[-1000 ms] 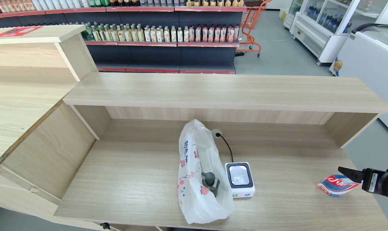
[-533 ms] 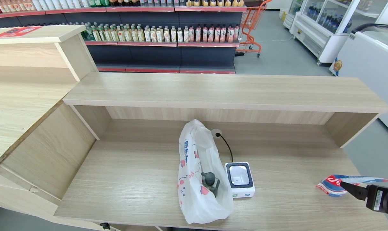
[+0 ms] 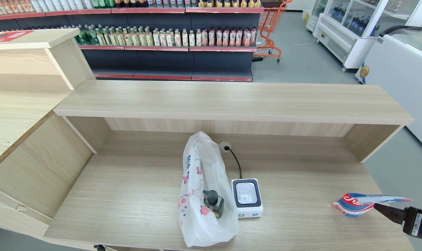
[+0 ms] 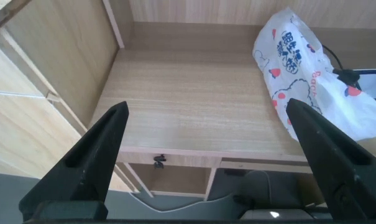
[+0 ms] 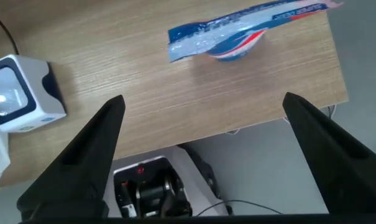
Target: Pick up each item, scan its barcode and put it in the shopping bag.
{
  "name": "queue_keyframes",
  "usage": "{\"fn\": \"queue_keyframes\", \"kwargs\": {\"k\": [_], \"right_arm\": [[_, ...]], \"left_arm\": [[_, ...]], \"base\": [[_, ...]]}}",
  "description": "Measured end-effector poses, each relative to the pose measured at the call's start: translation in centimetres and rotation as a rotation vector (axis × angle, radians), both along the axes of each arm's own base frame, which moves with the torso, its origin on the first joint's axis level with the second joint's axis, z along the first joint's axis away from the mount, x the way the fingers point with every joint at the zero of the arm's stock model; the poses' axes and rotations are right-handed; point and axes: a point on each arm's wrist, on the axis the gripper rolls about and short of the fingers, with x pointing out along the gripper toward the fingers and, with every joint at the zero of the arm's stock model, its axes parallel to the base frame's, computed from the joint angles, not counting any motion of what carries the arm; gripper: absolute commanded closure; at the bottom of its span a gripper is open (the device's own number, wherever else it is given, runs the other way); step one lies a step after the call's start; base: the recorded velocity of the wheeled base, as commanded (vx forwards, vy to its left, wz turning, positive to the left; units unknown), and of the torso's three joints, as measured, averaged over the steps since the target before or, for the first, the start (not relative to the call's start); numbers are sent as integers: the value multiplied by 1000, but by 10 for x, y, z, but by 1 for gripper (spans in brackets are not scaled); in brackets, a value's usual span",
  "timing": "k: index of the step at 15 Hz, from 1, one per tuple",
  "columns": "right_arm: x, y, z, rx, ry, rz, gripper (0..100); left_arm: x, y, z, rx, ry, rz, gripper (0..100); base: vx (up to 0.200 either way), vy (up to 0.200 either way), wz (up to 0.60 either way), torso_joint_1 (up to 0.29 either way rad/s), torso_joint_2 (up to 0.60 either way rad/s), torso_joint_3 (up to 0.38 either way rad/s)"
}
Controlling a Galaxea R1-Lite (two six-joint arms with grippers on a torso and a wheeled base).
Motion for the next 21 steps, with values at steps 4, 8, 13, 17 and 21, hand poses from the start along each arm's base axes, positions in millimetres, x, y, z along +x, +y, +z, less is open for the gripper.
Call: {"fn": "queue_keyframes", "kwargs": {"k": [4, 8, 13, 17, 21], "right_arm": [[-13, 5, 3, 60, 28, 0, 0], [-17, 15, 13, 117, -34, 60, 0], [-15, 13, 24, 181, 77, -111, 0], [-9, 10, 37, 211, 105, -216, 0], [13, 6, 28, 219, 123, -262, 0]], "left_arm": [[0, 0, 0, -2, 0, 1, 0], [0, 0, 0, -2, 0, 1, 0], [0, 0, 0, -1, 0, 0, 0], [0, 0, 0, -1, 0, 1, 0], [0, 0, 0, -1, 0, 1, 0]], "base": [[0, -200, 0, 2, 2, 1], [0, -50, 0, 2, 1, -1], [0, 0, 0, 0, 0, 0], [0, 0, 0, 0, 0, 0], [0, 0, 0, 0, 0, 0]]}}
